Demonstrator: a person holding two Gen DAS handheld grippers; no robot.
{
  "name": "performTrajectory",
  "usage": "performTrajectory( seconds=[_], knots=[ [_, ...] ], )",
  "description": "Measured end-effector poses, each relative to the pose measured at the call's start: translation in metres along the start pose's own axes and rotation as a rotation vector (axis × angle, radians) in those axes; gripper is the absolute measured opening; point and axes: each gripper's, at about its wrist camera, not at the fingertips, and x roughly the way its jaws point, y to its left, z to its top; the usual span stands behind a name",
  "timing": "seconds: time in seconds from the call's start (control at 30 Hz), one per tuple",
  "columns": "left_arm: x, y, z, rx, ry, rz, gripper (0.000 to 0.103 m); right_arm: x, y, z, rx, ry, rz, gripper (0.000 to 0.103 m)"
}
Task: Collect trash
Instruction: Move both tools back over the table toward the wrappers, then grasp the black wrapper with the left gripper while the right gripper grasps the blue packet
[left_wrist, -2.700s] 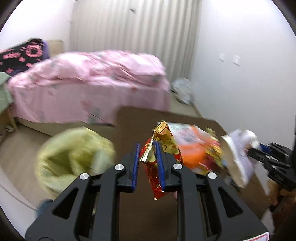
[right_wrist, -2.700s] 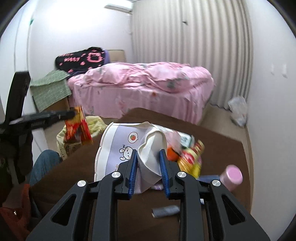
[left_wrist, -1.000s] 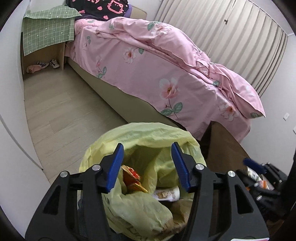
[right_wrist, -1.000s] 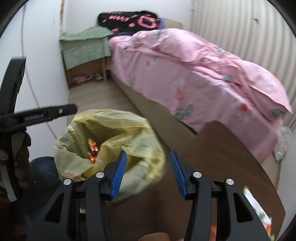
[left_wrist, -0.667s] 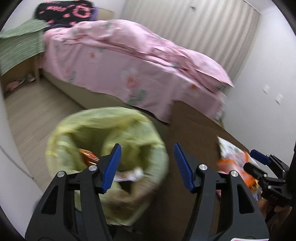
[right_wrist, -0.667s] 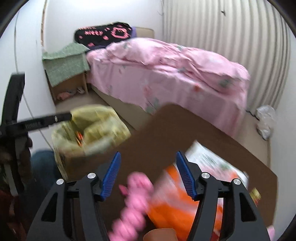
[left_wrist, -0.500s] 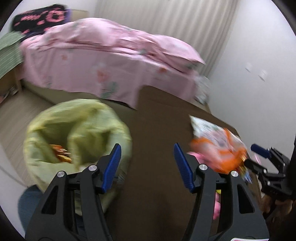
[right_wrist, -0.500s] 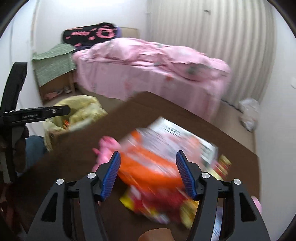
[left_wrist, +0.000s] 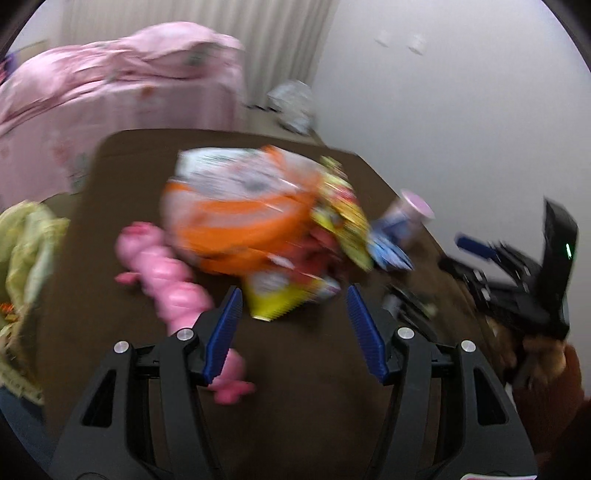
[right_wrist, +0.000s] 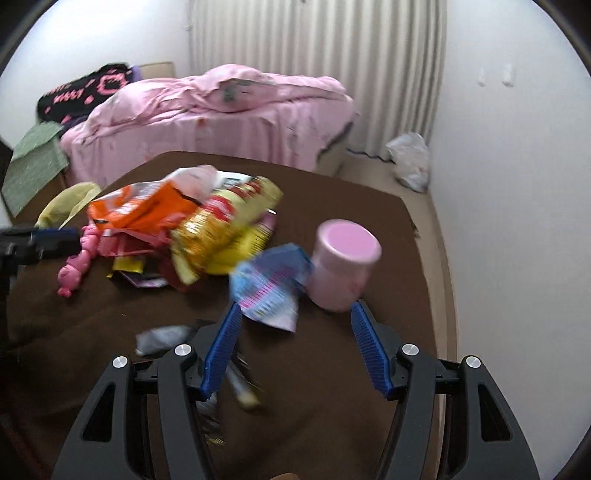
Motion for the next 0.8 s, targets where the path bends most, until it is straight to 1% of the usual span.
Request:
performTrajectory(
  seconds=[0.07,0.13,0.17,0.27,0.33,0.37,0.4,0.43,0.47,0.5,0.57,0.7,0.73,0.8],
  knots=[
    [0.011,-0.020,-0.002,0.045,0.035,-0.038,0.056,-0.003,-0.012,-0.007,0.043,-0.009,-0.007,0.059],
    [0.026,-0.044,-0.001,0.093,0.072,-0.096,0.056,-0.007,-0.026,-0.011,0.081,-0.031,-0.022,0.059],
    [0.034,-0.056,-0.001,0.121,0.086,-0.109,0.056,-0.009,-0.031,-0.013,0.097,-0.040,-0.025,0.059],
    [0.054,-0.078,-0.001,0.177,0.112,-0.088,0.056,-0.011,-0.041,-0.016,0.144,-0.050,-0.027,0.059],
    [0.071,-0.088,0.000,0.185,0.143,-0.081,0.056,-0.010,-0.043,-0.017,0.170,-0.055,-0.008,0.059],
    [0.077,-0.090,0.000,0.184,0.158,-0.074,0.053,-0.009,-0.044,-0.017,0.178,-0.055,0.001,0.059],
    [0.084,-0.091,0.000,0.177,0.179,-0.056,0.046,-0.008,-0.043,-0.017,0.182,-0.054,0.011,0.059],
    [0.089,-0.090,-0.002,0.161,0.199,-0.054,0.026,-0.005,-0.042,-0.015,0.186,-0.052,0.024,0.059],
    [0.090,-0.088,-0.003,0.148,0.211,-0.063,0.024,-0.003,-0.040,-0.014,0.187,-0.050,0.037,0.059],
    [0.089,-0.084,-0.004,0.130,0.212,-0.073,0.024,0.000,-0.037,-0.013,0.185,-0.050,0.050,0.059],
    [0.081,-0.078,-0.006,0.122,0.204,-0.062,0.023,0.006,-0.031,-0.010,0.180,-0.045,0.064,0.059],
    [0.055,-0.056,-0.014,0.105,0.174,0.029,0.023,0.029,-0.020,-0.003,0.192,0.001,0.121,0.059],
    [0.048,-0.049,-0.017,0.091,0.167,0.044,0.023,0.033,-0.018,-0.002,0.195,0.015,0.129,0.059],
    [0.038,-0.036,-0.019,0.066,0.160,0.048,0.023,0.047,-0.013,0.001,0.199,0.049,0.144,0.059]
  ],
)
